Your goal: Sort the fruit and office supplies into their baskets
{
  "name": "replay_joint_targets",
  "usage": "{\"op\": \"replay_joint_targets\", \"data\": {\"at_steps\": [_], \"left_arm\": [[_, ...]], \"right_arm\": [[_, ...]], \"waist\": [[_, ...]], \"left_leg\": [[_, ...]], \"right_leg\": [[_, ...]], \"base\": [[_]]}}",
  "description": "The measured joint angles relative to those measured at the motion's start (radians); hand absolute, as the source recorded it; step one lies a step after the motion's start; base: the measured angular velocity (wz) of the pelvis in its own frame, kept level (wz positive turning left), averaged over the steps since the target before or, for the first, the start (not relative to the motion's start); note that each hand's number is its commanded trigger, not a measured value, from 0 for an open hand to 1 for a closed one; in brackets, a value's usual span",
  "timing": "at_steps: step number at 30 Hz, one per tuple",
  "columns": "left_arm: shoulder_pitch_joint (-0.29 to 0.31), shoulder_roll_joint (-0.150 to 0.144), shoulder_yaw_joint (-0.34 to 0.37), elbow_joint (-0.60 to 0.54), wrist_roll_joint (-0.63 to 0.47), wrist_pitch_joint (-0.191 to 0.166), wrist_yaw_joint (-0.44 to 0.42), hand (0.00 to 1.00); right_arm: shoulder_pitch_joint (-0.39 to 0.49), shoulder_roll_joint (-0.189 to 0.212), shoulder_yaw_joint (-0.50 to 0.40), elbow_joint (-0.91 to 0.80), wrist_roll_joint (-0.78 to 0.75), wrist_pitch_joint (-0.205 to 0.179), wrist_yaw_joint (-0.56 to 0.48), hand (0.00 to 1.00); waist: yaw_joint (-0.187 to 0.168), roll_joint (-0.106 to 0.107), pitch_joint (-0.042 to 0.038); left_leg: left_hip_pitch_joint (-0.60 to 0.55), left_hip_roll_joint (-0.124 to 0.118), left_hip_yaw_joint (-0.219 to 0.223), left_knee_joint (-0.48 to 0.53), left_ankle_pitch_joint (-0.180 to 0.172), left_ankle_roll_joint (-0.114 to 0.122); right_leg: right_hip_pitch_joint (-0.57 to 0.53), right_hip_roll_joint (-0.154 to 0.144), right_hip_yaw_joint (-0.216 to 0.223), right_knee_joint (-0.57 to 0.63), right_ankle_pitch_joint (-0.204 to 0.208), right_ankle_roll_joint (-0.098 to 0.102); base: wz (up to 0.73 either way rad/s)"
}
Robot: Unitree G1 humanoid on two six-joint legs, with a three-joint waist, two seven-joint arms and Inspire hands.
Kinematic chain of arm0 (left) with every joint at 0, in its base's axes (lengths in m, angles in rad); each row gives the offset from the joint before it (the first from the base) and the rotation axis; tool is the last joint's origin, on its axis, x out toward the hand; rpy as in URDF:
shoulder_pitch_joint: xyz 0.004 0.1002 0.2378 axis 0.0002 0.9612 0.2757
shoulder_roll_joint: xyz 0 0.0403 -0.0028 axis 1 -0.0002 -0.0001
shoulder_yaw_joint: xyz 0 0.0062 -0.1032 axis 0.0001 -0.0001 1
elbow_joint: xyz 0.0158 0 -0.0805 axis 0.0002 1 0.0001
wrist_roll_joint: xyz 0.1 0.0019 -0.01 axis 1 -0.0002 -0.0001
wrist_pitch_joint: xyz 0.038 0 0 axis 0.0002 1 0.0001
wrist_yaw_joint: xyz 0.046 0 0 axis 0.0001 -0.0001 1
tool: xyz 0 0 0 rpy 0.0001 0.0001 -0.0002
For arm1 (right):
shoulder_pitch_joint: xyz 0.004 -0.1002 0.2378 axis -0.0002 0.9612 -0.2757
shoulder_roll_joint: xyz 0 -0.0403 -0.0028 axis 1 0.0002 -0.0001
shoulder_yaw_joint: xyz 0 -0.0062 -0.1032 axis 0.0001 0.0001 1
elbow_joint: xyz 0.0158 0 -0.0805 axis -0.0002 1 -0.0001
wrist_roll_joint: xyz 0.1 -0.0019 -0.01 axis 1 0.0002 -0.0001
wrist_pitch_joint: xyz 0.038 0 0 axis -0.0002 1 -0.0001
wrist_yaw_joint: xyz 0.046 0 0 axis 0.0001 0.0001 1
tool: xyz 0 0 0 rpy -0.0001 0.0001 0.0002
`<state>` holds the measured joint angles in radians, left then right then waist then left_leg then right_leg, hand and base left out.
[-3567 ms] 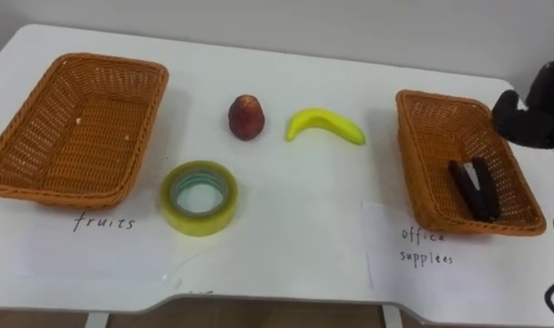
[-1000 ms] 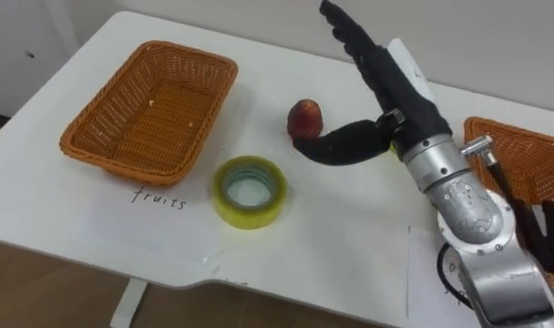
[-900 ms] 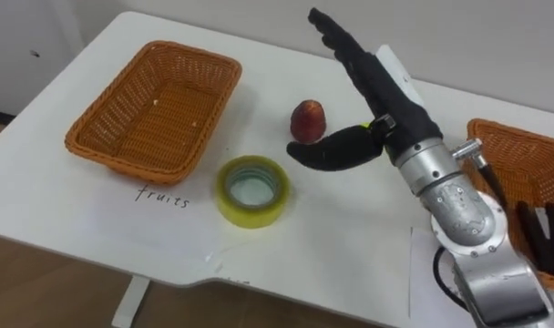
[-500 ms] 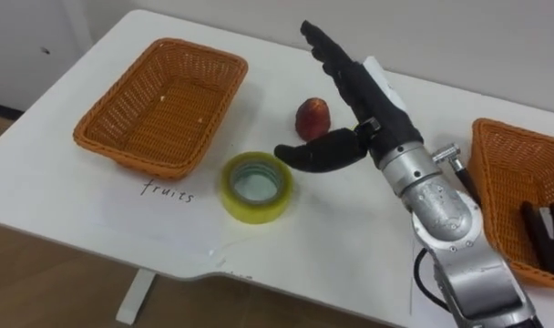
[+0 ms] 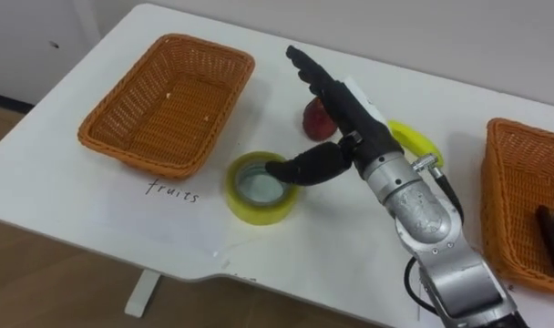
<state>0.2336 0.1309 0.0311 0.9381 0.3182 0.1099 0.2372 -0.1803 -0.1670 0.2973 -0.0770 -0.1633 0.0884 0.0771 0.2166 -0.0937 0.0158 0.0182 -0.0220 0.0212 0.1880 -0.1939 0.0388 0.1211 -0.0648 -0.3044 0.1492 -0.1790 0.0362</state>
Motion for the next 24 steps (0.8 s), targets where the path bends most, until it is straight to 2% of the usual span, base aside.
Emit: {"op": "replay_joint_targets", "data": {"at_steps": [6,11,18,24], "left_arm": [[0.004,-0.001,0.000,-0.015,0.001,0.006,0.000,0.00],[0.013,-0.001,-0.001,-0.016,0.001,0.015,0.000,0.00],[0.025,0.001,-0.010,-0.038,0.000,0.015,-0.002,0.00],[0.032,0.001,-0.019,-0.039,0.001,0.015,-0.004,0.00]], "right_arm": [[-0.013,-0.001,0.005,0.012,-0.005,0.000,0.008,0.00],[-0.016,-0.009,0.005,0.031,-0.005,0.001,0.010,0.00],[-0.016,-0.034,0.033,0.034,-0.004,0.001,0.010,0.00],[-0.016,-0.036,0.037,0.033,-0.016,0.001,0.012,0.00]], "waist": [[0.012,0.002,-0.0010],[0.012,0.001,-0.0065],[0.012,0.000,-0.0075],[0.012,0.000,-0.0073]], "left_leg": [[-0.006,0.000,-0.001,0.003,0.000,0.000],[-0.006,0.000,-0.001,0.006,0.000,0.000],[-0.007,-0.001,-0.004,0.009,0.000,0.000],[-0.007,-0.001,-0.010,0.009,0.000,0.000]], "right_leg": [[-0.002,0.000,-0.006,0.000,0.000,0.000],[-0.001,0.000,-0.026,0.000,0.000,0.000],[0.002,-0.001,-0.033,0.000,0.000,0.000],[0.004,-0.002,-0.055,0.000,0.000,0.000]], "base": [[0.00],[0.00],[0.00],[0.02]]}}
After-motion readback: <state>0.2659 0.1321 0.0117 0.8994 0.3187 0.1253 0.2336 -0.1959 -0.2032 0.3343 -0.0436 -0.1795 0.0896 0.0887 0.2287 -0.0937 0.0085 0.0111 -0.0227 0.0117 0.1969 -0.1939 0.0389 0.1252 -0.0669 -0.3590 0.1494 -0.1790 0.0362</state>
